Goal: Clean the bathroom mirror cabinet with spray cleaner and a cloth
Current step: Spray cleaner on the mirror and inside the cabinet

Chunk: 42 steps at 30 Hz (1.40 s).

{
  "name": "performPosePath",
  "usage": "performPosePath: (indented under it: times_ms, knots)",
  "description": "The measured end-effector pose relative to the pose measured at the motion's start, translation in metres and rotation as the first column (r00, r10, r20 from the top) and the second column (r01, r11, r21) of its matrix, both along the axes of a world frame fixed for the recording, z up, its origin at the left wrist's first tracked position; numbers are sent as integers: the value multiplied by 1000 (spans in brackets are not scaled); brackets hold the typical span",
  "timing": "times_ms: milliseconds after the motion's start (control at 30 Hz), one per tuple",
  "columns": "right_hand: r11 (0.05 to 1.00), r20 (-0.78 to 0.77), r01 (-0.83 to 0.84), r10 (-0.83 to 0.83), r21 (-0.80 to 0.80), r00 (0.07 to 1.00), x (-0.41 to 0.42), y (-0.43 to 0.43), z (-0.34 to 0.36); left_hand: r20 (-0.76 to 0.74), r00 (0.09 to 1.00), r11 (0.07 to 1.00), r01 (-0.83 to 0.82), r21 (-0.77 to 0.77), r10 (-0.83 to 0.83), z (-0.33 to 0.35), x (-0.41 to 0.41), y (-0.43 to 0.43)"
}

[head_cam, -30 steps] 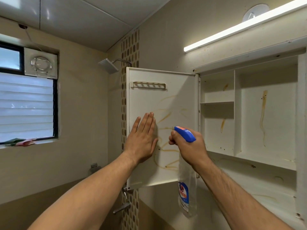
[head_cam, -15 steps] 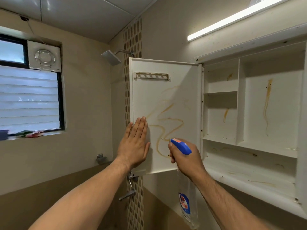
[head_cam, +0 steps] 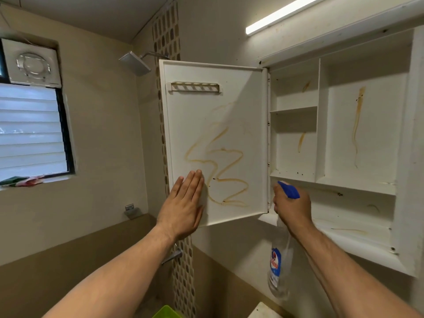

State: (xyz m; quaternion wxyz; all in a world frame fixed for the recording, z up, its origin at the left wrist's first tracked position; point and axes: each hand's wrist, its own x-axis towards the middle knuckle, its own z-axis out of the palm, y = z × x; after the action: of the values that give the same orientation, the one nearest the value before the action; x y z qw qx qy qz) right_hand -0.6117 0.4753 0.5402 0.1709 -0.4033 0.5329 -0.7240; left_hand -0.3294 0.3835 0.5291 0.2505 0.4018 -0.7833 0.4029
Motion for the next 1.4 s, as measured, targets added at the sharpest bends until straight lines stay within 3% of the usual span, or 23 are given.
performPosePath:
  times_ms: [133, 400, 700, 867, 1200, 1400]
  knots:
    - [999, -28, 36, -37, -15, 999, -11, 4, -1, 16, 1000, 1000, 17, 13, -17, -7, -5, -4]
    - [989, -84, 60, -48, 137, 995, -5, 8, -65, 14, 1000, 1000, -1, 25, 0, -28, -7, -7]
    - [972, -120, -153, 176, 178, 977, 48, 13, -99, 36, 996, 995, -78, 59, 76, -54, 8, -4]
    - [928, -263, -296, 351, 228, 899, 97, 20, -92, -27, 988, 987, -153, 39, 154, -57, 19, 3]
    - [931, -324, -350, 364, 102, 873, 142, 28, -68, -198, 909, 928, -340, 156, 366, -67, 50, 24]
    - [940, -197, -340, 329, -22, 923, 144, 32, -38, -170, 917, 925, -329, 189, 361, -55, 44, 34]
